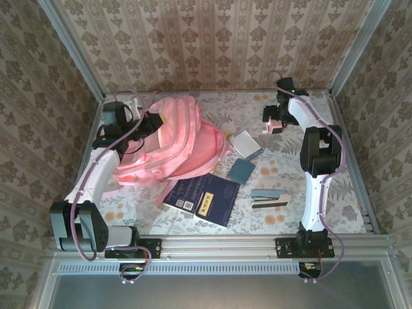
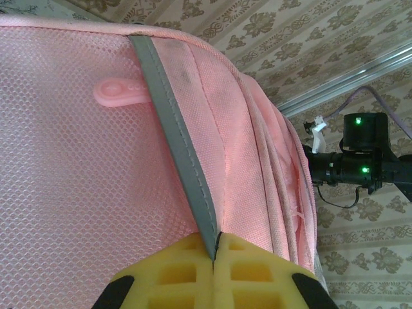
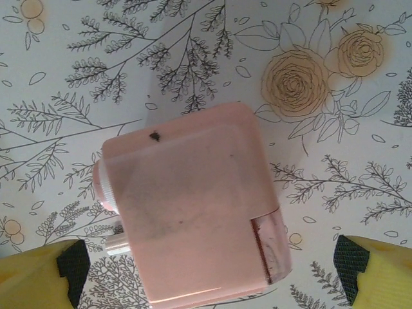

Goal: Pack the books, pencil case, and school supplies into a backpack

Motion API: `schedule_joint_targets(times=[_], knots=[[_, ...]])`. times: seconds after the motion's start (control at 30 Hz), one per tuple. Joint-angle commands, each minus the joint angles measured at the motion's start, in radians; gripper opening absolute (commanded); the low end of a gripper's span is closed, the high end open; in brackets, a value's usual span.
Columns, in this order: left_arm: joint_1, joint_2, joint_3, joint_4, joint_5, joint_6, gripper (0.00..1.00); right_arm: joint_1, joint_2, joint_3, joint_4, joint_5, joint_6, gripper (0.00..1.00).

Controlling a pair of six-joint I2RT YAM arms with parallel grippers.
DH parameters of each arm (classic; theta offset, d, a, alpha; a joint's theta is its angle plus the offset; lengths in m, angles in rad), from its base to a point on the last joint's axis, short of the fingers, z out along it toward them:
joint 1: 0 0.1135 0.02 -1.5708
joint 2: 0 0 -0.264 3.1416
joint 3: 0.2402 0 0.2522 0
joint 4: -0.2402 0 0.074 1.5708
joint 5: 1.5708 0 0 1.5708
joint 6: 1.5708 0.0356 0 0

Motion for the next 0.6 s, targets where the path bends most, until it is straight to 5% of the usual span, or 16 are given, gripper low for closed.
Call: schedule_joint_targets(times=[0.0, 0.23, 0.57], knots=[[-0.006, -0.01, 0.009, 0.11, 0.058, -0.013, 0.0, -0.014, 0.04, 0.055, -0.048, -0.084, -0.036, 1.0], [-0.008, -0.002, 0.009, 0.116, 0.065, -0.014, 0.0, -0.02, 0.087, 0.074, -0.071, -0.218, -0.049, 1.0], [-0.009, -0.008, 0.009, 0.112, 0.063, -0.012, 0.0, -0.018, 0.065, 0.041, -0.061, -0.181, -0.023, 0.92]])
